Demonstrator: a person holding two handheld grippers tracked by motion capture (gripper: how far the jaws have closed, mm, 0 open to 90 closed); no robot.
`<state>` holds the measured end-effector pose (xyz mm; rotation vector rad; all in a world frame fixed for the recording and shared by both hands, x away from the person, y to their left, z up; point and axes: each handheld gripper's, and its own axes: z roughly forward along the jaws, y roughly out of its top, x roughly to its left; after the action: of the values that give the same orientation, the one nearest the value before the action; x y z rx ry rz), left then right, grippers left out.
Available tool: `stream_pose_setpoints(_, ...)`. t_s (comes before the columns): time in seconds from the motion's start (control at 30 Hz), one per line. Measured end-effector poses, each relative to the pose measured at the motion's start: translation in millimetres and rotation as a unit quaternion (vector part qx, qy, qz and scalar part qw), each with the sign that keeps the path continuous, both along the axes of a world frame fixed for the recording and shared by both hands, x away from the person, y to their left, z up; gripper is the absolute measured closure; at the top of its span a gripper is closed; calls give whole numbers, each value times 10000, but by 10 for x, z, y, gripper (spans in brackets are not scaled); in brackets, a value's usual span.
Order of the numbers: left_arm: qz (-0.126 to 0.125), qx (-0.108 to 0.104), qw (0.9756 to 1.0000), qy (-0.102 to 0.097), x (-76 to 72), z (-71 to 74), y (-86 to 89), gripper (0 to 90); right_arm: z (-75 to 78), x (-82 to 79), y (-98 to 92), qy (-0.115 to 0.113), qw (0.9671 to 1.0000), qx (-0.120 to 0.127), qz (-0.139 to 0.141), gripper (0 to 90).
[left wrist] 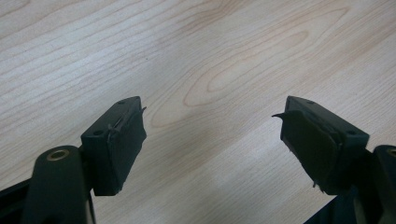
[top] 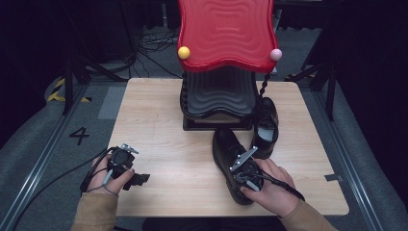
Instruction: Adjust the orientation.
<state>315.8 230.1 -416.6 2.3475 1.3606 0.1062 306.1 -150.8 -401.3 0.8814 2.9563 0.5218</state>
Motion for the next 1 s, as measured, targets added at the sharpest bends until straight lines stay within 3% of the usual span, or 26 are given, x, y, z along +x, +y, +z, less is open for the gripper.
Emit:
stream_pose_setpoints(0.17, 3, 14, 10000, 16, 3, -6, 3, 225, 12, 5, -38, 147, 9998, 146, -23, 801)
stream_pose_setpoints(0.4, -15, 12, 10000, -8, 10, 1, -12, 225, 13, -4, -53, 187, 9997, 169, -47, 807)
stream_pose_setpoints(0.57, -29, 5, 10000, 1, 19, -2, -20, 225, 23, 24, -85, 330, 9989, 332, -61, 750)
stream_pose_setpoints(0.9, -23, -2, 10000, -1, 27, -2, -25, 225, 216, 81, -206, 142, 9970, 708, -269, 657)
stream_pose_setpoints(1.0, -20, -25, 10000, -1, 28, -1, -19, 225, 338, 129, -260, 18, 9961, 823, -328, 643)
